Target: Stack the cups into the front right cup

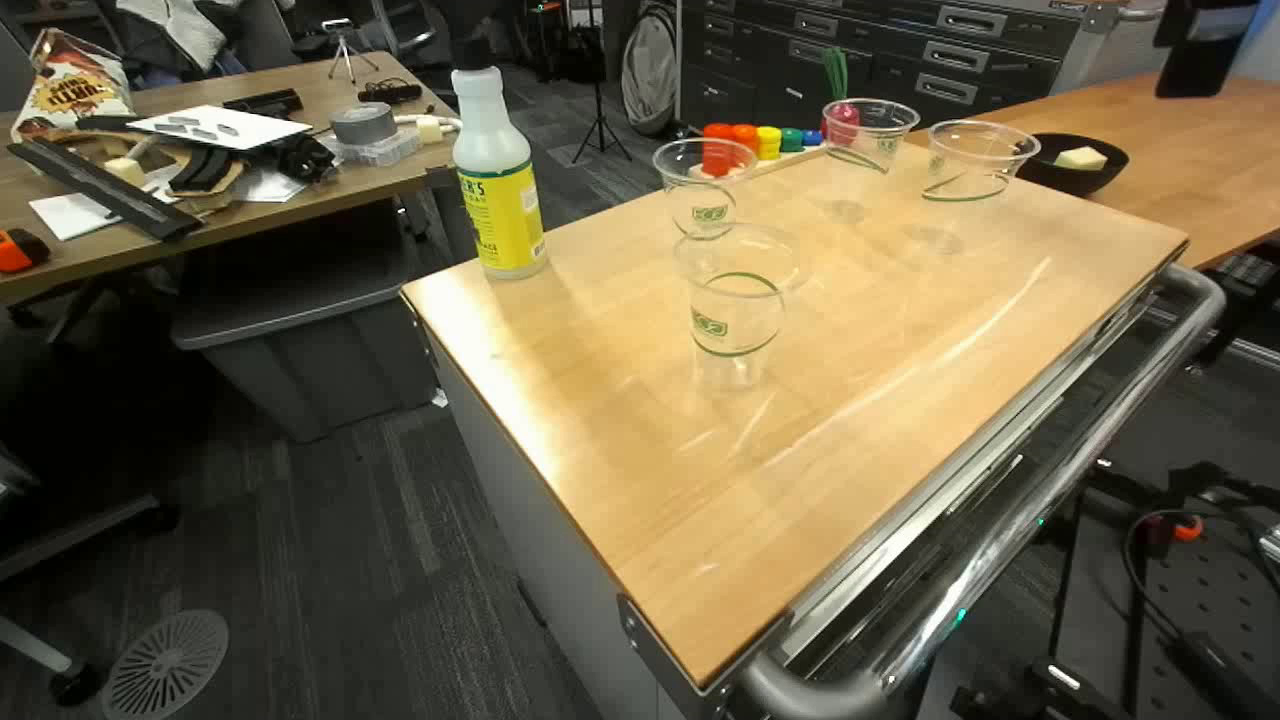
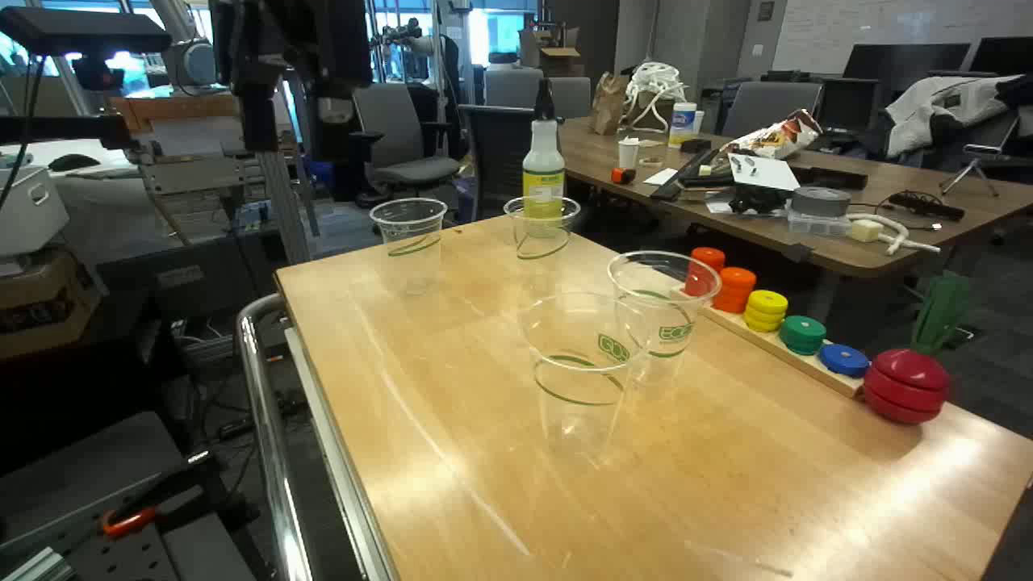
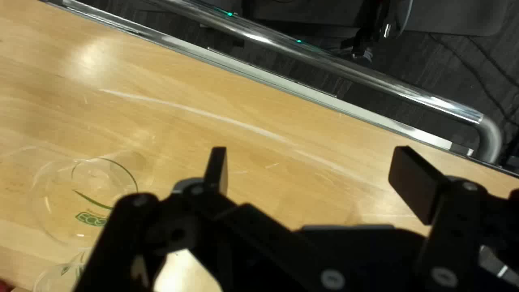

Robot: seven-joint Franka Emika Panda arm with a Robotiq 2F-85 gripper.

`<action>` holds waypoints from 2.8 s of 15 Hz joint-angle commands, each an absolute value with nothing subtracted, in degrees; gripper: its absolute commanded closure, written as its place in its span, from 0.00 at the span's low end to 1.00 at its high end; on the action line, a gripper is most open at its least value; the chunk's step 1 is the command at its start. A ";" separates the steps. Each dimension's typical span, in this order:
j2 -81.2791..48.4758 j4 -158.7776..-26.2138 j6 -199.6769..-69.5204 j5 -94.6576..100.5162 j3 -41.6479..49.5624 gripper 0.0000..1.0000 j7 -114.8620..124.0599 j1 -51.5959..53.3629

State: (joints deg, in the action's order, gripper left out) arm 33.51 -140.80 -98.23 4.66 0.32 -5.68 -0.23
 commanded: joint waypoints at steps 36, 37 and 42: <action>7.62 -131.33 -120.67 0.40 -7.72 0.00 30.84 1.13; 7.05 -131.25 -120.87 1.62 -7.97 0.00 32.00 1.29; 4.26 -130.98 -120.26 1.93 -7.60 0.44 32.89 2.13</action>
